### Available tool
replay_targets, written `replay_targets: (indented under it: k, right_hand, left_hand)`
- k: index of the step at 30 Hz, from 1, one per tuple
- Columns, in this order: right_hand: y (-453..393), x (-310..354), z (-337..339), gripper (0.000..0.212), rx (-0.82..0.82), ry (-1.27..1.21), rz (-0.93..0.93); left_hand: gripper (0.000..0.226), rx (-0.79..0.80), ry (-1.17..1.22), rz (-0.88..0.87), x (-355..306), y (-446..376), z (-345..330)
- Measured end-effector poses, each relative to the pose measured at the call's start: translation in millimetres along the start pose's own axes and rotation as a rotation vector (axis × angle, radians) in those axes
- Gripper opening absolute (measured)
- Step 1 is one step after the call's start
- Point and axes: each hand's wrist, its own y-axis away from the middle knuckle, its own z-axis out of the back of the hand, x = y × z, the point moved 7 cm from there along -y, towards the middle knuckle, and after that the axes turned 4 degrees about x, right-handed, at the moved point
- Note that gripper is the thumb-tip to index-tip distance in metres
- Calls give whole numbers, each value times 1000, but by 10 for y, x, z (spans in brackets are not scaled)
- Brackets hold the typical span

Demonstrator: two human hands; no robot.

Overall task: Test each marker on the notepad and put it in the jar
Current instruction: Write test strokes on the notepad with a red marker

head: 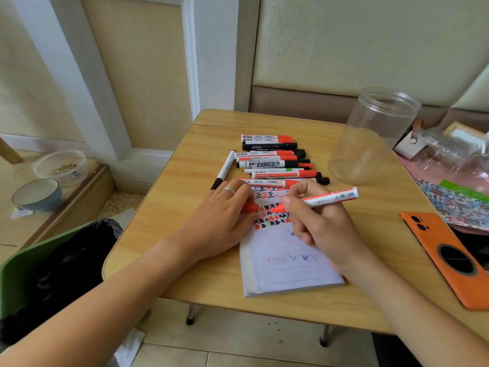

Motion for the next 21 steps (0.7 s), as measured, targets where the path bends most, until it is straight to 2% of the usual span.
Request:
replay_targets:
  k: [5,12,21]
  right_hand:
    - [52,13,-155,5,70,97,-79]
    - [33,-26,-193,27,-36,215,-59]
    - [65,-102,-212,21,-19,243,-95]
  left_hand:
    - [28,-9,-12,-11,12,-13,14]
    - [37,27,18,-5,45,4,-3]
    - [40,28,52,0,112,3,-30]
